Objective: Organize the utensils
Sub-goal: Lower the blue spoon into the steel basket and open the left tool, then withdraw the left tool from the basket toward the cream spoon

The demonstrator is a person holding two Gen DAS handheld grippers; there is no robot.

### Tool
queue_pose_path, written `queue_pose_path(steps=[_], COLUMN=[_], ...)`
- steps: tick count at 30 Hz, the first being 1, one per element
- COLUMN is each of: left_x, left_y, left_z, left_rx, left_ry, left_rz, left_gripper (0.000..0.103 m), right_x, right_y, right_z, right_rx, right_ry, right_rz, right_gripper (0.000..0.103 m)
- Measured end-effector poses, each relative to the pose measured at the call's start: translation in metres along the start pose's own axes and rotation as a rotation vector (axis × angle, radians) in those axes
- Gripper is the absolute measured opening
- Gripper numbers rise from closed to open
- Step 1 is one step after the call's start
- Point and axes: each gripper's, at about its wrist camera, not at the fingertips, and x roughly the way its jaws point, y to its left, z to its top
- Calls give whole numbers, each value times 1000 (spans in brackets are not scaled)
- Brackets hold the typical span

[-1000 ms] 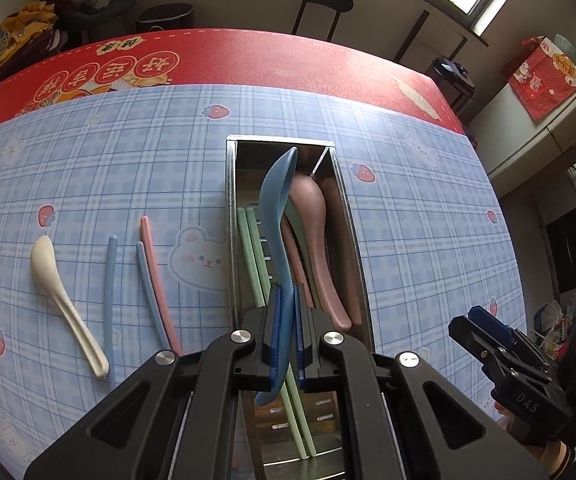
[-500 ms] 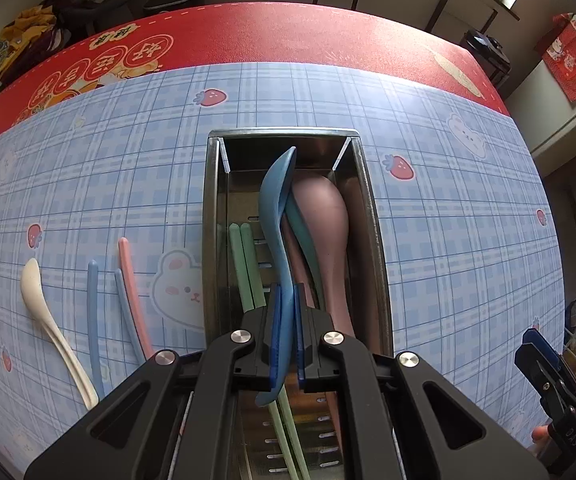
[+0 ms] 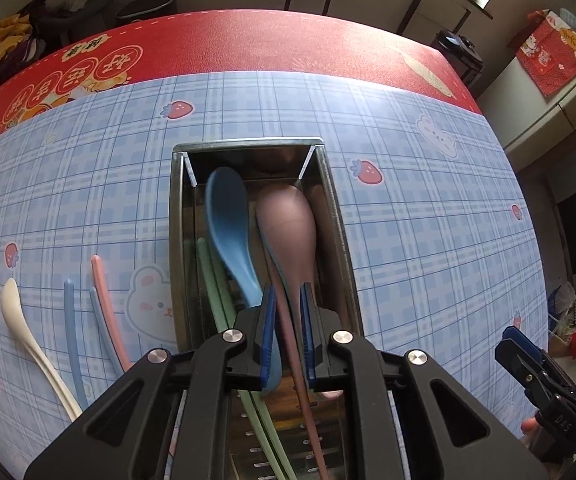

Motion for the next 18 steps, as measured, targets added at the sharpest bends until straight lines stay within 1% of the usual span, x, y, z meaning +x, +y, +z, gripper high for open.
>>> queue_pose_path(steps=[3,9,13,18], left_x=[-6,-22,-41,-68], left_y=[-3,6,15,34], left_z=[1,-2,-11,-32], left_rx=[7,-20,-18,-24], left_ry=[-18,-54,-96,-139], left_rz=[-40,-64,-79,-78], left_gripper=[13,13,13,14], right_x=[-1,-2,-4,-5], right_y=[3,11,18,36], right_z=[-2,-2,-5,-9], right_rx=[0,-4,-9,-21], right_ry=[0,-4,-5,-13], right_rz=[-3,-4,-1,13], right_gripper=[64,64,64,64])
